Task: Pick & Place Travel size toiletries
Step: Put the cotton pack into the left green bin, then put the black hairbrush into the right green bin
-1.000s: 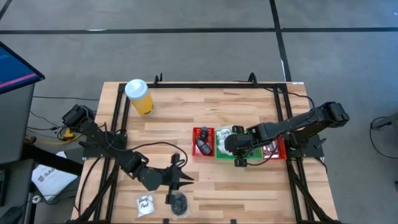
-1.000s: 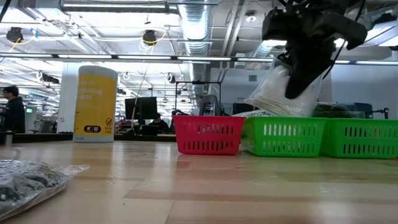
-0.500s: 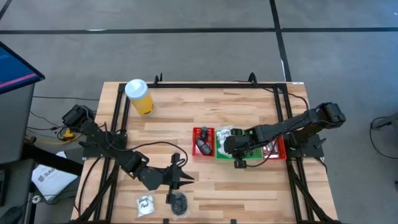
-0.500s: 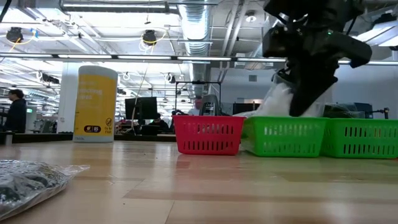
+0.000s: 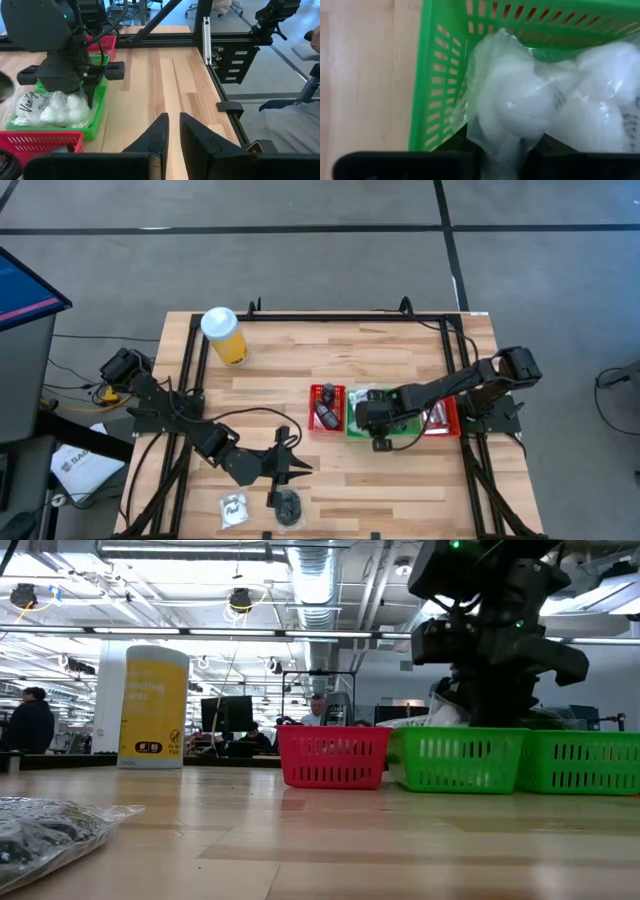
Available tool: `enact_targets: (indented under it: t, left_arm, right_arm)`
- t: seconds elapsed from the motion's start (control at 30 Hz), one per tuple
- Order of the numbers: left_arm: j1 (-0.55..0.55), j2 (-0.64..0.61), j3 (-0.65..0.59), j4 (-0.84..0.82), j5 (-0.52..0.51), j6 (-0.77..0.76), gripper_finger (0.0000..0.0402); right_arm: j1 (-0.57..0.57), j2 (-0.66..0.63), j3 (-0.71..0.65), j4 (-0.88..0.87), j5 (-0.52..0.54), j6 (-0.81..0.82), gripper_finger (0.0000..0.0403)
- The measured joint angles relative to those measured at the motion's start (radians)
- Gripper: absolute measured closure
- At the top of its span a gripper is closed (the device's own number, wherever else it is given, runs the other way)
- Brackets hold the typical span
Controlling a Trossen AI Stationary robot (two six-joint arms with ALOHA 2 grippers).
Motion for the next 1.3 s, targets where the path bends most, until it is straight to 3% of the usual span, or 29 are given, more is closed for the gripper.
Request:
enact_targets:
  t: [0.37, 0.77, 0.93, 1.13, 1.3]
  left_arm:
    - [0.0, 0.0, 0.0, 0.0, 0.0, 0.0, 0.0363]
    - [0.0, 0.0, 0.0, 0.0, 0.0, 0.0, 0.0363]
    - [0.0, 0.0, 0.0, -0.001, 0.0, 0.0, 0.0363]
    - [-0.001, 0.0, 0.0, -0.002, 0.001, 0.0, 0.0363]
    - [-0.021, 0.0, 0.0, -0.075, 0.004, -0.1, 0.0363]
  right_arm:
    - [-0.012, -0.068, -0.002, -0.005, -0.003, -0.008, 0.0282]
    - [-0.023, -0.068, 0.013, -0.03, 0.0, -0.048, 0.0163]
    - [-0.023, -0.068, 0.093, -0.142, 0.0, -0.058, 0.0154]
    - [-0.017, -0.069, 0.157, -0.155, 0.0, -0.058, 0.0154]
    - [0.007, -0.069, 0.202, -0.201, 0.0, -0.053, 0.0154]
